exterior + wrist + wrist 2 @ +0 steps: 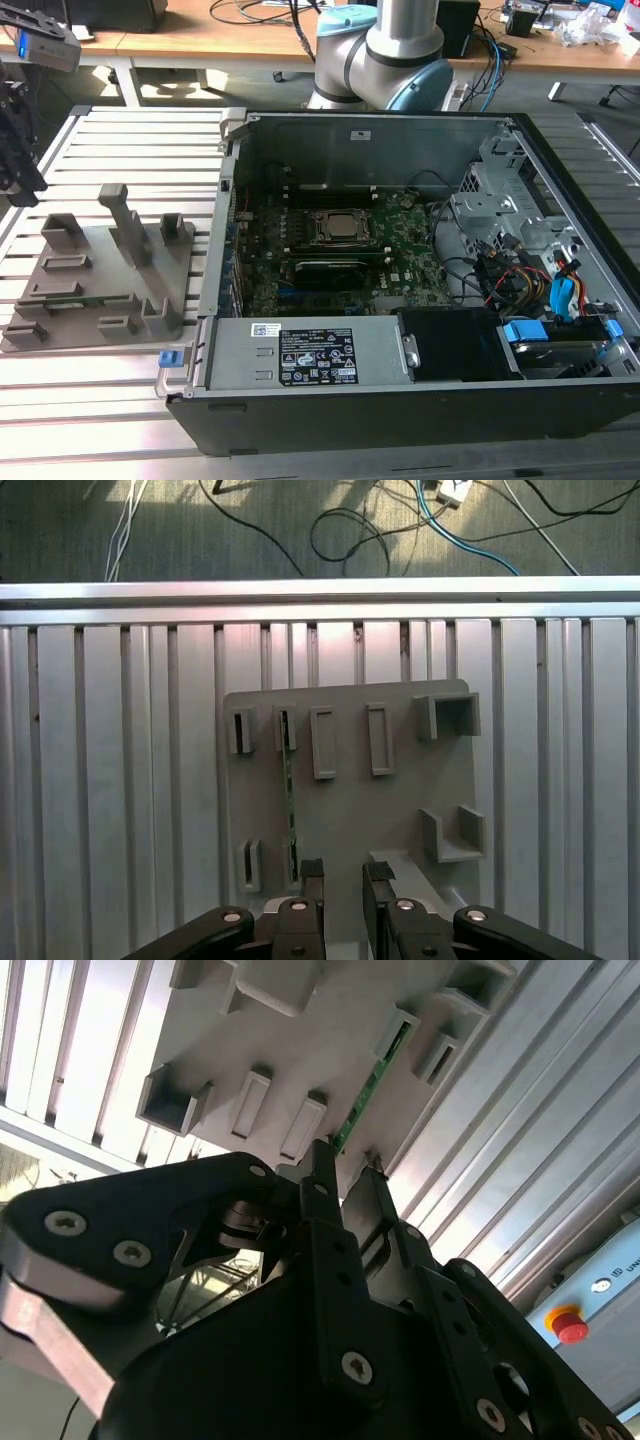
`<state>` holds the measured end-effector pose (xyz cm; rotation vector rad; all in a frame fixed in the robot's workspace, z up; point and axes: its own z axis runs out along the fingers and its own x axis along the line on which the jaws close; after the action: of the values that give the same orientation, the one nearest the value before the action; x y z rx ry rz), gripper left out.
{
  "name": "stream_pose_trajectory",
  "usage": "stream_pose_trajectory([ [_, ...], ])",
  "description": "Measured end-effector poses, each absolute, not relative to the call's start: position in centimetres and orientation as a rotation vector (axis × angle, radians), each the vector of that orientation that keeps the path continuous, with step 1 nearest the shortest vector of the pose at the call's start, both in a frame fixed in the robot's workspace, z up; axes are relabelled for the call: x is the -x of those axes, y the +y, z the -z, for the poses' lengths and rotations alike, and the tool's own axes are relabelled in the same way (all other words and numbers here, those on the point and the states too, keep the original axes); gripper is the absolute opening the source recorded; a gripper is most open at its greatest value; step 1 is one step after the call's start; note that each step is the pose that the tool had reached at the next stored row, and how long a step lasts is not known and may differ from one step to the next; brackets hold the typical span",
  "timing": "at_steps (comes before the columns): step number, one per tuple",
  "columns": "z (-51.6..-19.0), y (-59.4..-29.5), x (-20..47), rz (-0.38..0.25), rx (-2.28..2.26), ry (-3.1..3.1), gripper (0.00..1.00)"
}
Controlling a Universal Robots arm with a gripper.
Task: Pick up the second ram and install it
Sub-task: 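Pick up the second ram and move it above second insertion slot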
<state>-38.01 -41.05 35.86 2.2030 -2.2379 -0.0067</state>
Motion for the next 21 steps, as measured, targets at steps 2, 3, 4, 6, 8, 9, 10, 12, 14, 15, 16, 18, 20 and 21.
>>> stream_pose_trajectory([
  [2,-35.6,-41.1,38.0,0.007,-2.203,-2.238,0.3],
  [3,-35.5,-41.1,38.0,0.007,-2.203,-2.238,0.3],
  [4,-35.4,-41.1,38.0,0.007,-2.203,-2.238,0.3],
  [6,-35.2,-41.1,38.0,0.007,-2.203,-2.238,0.3],
  [8,-35.0,-41.1,38.0,0.007,-2.203,-2.238,0.3],
  [9,-34.9,-41.1,38.0,0.007,-2.203,-2.238,0.3],
  [10,-34.8,-41.1,38.0,0.007,-2.203,-2.238,0.3],
  [12,-34.5,-41.1,38.0,0.007,-2.203,-2.238,0.3],
  [14,-34.3,-41.1,38.0,0.007,-2.203,-2.238,0.3],
  [15,-34.2,-41.1,38.0,0.007,-2.203,-2.238,0.3],
  [16,-34.2,-41.1,38.0,0.007,-2.203,-2.238,0.3],
  [18,-34.1,-41.1,38.0,0.007,-2.203,-2.238,0.3],
  [20,-34.0,-41.1,38.0,0.007,-2.203,-2.238,0.3],
  [21,-33.9,-41.1,38.0,0.007,-2.203,-2.238,0.3],
])
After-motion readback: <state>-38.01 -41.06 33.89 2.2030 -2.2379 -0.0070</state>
